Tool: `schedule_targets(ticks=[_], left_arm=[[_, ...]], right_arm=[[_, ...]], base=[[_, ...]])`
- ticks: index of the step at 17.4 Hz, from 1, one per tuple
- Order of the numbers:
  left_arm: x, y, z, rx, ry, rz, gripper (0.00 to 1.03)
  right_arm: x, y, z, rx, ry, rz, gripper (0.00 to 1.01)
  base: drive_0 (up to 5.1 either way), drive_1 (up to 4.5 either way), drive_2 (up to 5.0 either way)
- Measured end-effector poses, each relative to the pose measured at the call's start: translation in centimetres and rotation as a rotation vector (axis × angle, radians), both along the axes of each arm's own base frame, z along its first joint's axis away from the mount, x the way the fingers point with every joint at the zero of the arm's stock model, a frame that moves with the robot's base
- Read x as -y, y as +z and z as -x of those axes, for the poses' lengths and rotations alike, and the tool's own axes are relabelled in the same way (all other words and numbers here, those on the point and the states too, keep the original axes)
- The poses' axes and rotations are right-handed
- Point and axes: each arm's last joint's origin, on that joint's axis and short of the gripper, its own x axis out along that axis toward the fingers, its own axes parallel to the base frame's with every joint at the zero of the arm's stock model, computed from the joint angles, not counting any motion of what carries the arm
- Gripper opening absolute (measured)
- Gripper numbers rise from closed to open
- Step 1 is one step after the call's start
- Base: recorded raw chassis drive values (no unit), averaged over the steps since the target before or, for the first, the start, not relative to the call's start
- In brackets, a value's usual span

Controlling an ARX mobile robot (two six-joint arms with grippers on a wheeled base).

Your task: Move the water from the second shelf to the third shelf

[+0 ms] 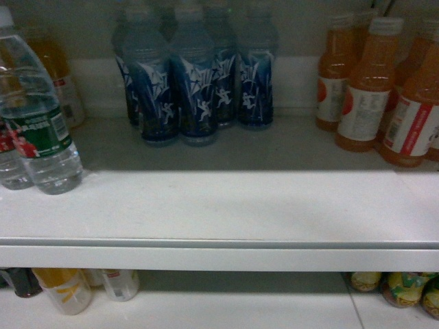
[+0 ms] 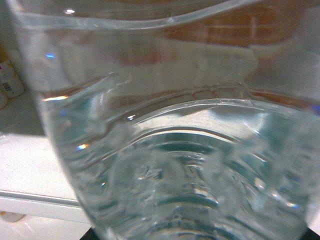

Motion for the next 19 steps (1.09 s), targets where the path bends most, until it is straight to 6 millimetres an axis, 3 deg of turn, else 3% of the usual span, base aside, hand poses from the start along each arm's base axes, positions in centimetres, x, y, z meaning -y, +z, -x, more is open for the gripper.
schedule_targets(ticks=[19], left_arm=[[0.00, 0.01, 0.00, 0.001, 0.000, 0.000, 0.98]], right_arm=[[-0.01, -0.02, 0.00, -0.002, 0.002, 0.000, 0.41]], base=[[-5.0, 2.45, 2.5]])
